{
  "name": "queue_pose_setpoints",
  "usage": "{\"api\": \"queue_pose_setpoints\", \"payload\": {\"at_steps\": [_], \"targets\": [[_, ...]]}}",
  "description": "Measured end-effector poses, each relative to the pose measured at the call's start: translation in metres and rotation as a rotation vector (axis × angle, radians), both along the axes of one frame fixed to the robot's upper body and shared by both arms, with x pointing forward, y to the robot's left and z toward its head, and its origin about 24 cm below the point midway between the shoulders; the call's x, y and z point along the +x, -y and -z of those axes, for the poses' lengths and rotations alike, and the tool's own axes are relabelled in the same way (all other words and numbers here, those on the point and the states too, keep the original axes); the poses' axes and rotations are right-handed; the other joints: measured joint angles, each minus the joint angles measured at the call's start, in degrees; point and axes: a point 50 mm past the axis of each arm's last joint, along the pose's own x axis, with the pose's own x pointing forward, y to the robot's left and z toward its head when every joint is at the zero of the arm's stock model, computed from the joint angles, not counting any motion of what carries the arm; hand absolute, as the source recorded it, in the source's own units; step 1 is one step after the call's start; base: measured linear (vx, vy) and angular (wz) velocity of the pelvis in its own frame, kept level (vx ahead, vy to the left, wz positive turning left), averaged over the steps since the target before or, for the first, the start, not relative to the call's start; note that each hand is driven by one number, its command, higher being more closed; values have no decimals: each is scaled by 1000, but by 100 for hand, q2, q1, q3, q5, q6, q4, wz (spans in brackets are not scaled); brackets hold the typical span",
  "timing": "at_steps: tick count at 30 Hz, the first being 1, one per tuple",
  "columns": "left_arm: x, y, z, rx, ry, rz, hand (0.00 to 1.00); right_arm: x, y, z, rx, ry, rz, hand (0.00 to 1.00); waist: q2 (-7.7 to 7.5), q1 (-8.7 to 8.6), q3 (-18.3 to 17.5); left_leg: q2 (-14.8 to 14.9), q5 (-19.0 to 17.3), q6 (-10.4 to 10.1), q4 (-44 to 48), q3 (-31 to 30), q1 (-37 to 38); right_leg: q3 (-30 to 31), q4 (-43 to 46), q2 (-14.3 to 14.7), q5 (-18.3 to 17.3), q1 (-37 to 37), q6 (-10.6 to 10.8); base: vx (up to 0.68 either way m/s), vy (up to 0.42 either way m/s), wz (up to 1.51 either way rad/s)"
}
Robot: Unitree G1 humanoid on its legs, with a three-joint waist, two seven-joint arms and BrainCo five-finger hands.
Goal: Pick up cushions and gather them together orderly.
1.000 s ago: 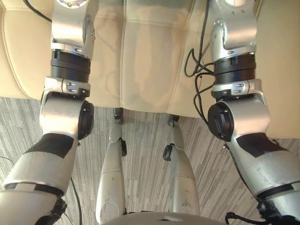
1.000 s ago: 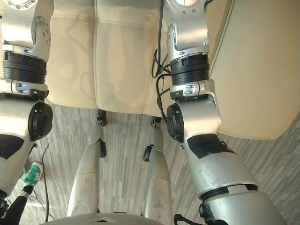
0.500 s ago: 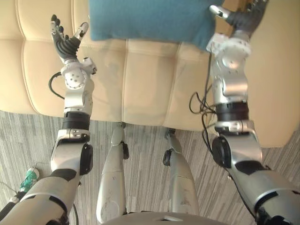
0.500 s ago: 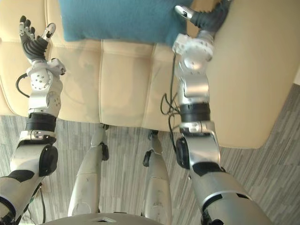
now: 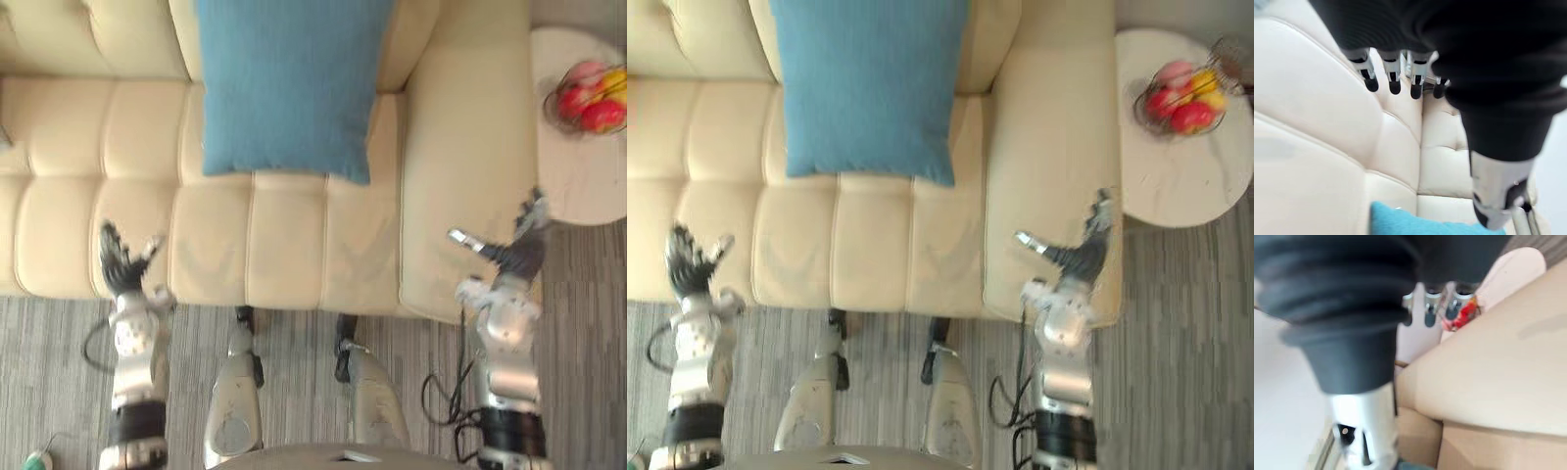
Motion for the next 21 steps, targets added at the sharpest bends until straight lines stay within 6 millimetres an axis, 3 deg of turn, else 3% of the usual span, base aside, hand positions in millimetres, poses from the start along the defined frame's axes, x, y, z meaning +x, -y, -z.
{"api": "queue_pose_setpoints", "payload": {"at_steps": [2, 6, 7, 9, 12, 15, 21], "targets": [[-15, 6, 24, -20, -102, 32, 0, -5, -10, 28, 25, -119, -53, 0, -9, -10, -229, 0, -60, 21, 17, 13, 235, -4, -58, 1, -32, 245, 11, 96, -32, -4], [-46, 32, 83, -80, -380, 185, 0, -29, -25, 112, 0, -521, -135, 0, 7, -15, -829, 6, -365, -67, 217, 77, 812, -1, -417, 20, -11, 1041, 99, 139, -7, -7], [-49, 35, 89, -99, -404, 193, 0, -33, -26, 121, -3, -566, -137, 0, 12, -28, -894, 4, -391, -63, 218, 80, 865, -1, -474, 22, 3, 1120, 117, 111, 14, -1], [-66, 45, 118, -164, -544, 214, 0, -50, -25, 159, 40, -757, -119, 0, 4, -65, -1115, -2, -464, -67, 204, 81, 1080, -9, -802, 50, 114, 1472, 145, 87, 19, -3], [-88, 49, 144, -200, -710, 223, 0, -77, -22, 195, 105, -950, -82, 0, -26, -88, -1171, -52, -533, -77, 169, 79, 1312, 7, -1200, 56, 282, 1879, 182, 60, 31, -1], [-113, 47, 161, -248, -838, 186, 0, -105, -18, 219, 194, -1102, -19, 0, -73, -103, -1225, -112, -613, -114, 55, 168, 1616, 142, -1517, 49, 428, 2200, 201, 46, 38, -17], [-142, 32, 171, -239, -960, 148, 0, -127, -11, 231, 289, -1175, 60, 0, -125, -133, -1275, -231, -898, -129, -4, 142, 2177, 604, -1640, 52, 502, 2458, 197, 19, 22, -42]]}}
